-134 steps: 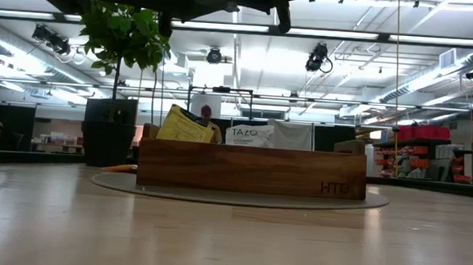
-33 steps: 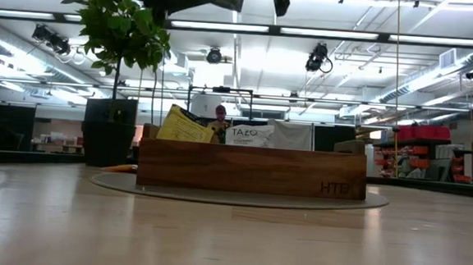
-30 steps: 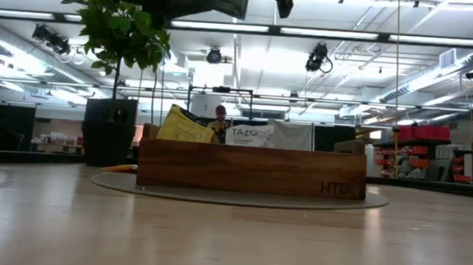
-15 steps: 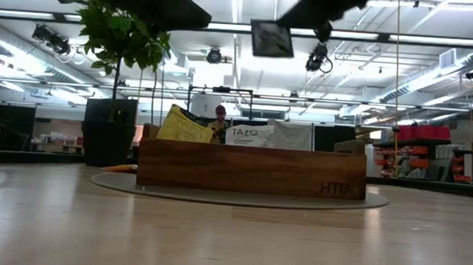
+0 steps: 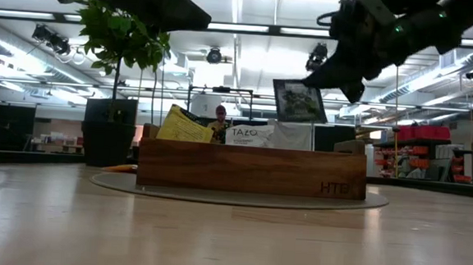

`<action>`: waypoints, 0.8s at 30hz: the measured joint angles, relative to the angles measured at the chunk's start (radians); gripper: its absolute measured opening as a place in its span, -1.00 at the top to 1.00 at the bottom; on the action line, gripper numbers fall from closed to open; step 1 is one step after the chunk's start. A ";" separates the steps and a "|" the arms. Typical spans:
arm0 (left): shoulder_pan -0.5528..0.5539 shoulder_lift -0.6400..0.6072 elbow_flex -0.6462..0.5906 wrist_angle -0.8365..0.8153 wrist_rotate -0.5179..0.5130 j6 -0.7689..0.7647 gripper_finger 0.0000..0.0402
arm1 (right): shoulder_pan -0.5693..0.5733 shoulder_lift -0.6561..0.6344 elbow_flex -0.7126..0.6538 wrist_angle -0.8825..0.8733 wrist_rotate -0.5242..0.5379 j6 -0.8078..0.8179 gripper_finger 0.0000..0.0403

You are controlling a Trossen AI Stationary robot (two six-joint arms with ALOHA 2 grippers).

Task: Pick & Place Tea
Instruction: Put the violet tea bag into the right section of the wooden organizer

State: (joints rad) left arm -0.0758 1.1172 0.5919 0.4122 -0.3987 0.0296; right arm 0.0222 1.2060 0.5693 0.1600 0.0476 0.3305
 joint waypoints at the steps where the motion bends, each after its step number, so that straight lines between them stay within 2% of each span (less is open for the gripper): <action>1: 0.000 0.000 0.000 0.000 0.000 0.000 0.54 | 0.011 0.000 -0.013 0.013 0.015 0.005 1.00; 13: 0.000 0.000 0.000 0.001 0.000 0.000 0.54 | 0.092 0.000 -0.106 0.072 0.120 -0.025 1.00; 19: 0.000 0.000 0.000 0.001 0.000 -0.001 0.54 | 0.097 0.001 -0.155 0.201 0.121 -0.029 1.00; 24: 0.000 0.000 0.000 0.002 0.000 -0.001 0.54 | 0.097 0.001 -0.164 0.204 0.120 -0.032 1.00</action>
State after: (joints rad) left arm -0.0757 1.1172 0.5919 0.4142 -0.3985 0.0285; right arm 0.1192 1.2072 0.4057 0.3644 0.1680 0.2986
